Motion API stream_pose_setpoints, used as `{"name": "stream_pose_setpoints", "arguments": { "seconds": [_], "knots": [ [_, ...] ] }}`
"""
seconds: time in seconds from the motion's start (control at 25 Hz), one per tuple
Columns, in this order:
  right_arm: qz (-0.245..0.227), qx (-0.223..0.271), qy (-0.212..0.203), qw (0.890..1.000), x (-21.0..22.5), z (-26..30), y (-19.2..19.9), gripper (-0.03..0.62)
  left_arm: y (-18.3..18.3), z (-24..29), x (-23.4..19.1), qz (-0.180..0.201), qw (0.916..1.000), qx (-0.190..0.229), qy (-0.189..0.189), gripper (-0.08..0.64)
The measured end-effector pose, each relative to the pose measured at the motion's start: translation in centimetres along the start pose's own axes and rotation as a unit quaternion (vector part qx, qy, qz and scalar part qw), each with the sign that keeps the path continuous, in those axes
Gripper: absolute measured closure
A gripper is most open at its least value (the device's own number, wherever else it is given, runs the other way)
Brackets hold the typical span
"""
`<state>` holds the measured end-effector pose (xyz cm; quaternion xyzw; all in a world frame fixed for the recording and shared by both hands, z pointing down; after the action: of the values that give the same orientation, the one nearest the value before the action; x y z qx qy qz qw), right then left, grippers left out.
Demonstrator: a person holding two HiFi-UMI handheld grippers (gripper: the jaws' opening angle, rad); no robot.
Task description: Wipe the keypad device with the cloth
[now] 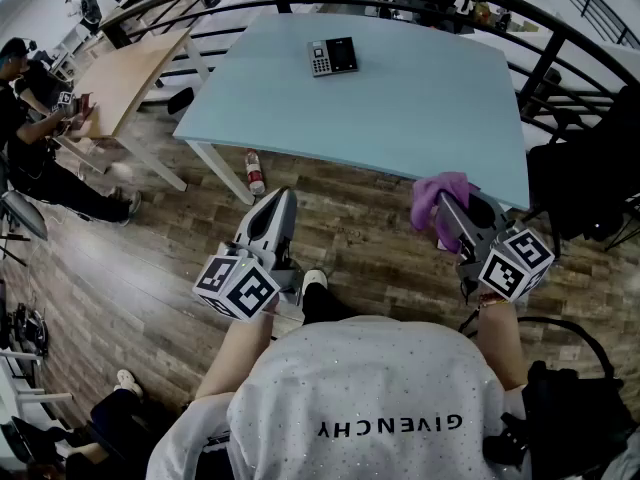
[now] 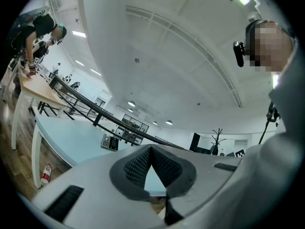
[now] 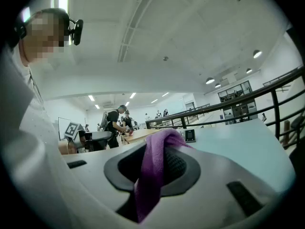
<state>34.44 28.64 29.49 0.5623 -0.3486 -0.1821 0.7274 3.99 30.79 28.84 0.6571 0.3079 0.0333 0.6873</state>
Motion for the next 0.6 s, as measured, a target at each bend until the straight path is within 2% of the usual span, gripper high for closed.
{"name": "stream_pose_setpoints", "arguments": {
  "seconds": [0.6],
  "knots": [
    [0.011,-0.010,-0.003,1.000,0.3,1.3,0.9,0.518,0.3,-0.2,-1.3,-0.010,0.9999,0.001,-0.012,0.560]
  ]
}}
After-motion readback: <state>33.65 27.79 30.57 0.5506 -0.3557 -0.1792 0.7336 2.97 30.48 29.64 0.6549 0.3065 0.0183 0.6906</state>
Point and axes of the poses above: the fingertips, and each gripper's own axes: z forward along the fingers, x to its right, y out of its underside, the point moved 5 cm from there along -z, backward along the fingers, and after that the axes turned 4 degrees about z, right-handed, at the moved point
